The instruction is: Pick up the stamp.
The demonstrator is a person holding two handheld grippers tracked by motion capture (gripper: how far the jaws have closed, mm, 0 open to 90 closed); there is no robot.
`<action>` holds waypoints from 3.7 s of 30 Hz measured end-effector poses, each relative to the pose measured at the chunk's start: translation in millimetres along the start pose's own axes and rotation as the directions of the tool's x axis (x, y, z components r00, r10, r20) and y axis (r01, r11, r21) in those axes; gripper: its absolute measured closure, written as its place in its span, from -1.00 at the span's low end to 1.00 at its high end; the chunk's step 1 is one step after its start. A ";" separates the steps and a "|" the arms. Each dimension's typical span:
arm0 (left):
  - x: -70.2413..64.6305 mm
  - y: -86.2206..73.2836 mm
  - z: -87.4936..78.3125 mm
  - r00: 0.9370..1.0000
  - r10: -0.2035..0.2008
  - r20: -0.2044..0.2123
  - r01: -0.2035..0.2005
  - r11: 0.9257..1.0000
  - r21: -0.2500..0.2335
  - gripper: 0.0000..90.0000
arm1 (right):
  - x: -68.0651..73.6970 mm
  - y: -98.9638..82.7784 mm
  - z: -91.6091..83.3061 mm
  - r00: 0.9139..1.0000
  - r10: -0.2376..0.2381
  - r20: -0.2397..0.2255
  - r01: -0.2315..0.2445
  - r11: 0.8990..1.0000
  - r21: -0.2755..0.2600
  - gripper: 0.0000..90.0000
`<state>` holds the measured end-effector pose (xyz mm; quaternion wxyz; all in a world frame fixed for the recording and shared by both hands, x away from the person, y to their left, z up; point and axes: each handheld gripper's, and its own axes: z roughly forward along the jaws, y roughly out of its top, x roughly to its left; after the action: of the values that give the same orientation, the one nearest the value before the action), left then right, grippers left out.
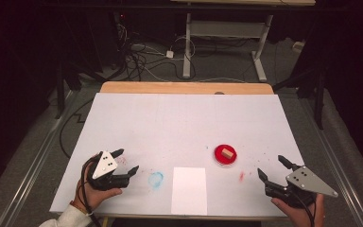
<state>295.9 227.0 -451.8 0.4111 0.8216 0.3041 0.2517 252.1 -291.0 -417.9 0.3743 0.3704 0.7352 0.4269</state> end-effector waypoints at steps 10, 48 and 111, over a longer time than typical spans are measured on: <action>-0.3 -4.4 -0.8 1.000 0.007 0.002 -0.007 1.000 0.022 -0.49 | -5.6 5.8 4.5 0.999 -0.006 -0.039 0.007 0.999 0.033 -0.46; 0.0 -9.5 1.4 1.000 0.008 0.003 -0.009 0.998 0.060 -0.53 | 6.2 77.1 126.2 0.947 -0.121 -0.298 0.244 0.874 0.420 -0.30; 0.9 -10.3 6.1 0.998 0.059 -0.003 -0.058 0.996 0.074 -0.53 | 4.2 45.3 149.4 0.930 -0.025 -0.367 0.176 0.907 0.383 0.69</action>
<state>297.5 229.4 -463.4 0.3719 0.8442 0.2902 0.2545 389.9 -218.6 -431.0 0.1720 0.3187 0.8816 0.3026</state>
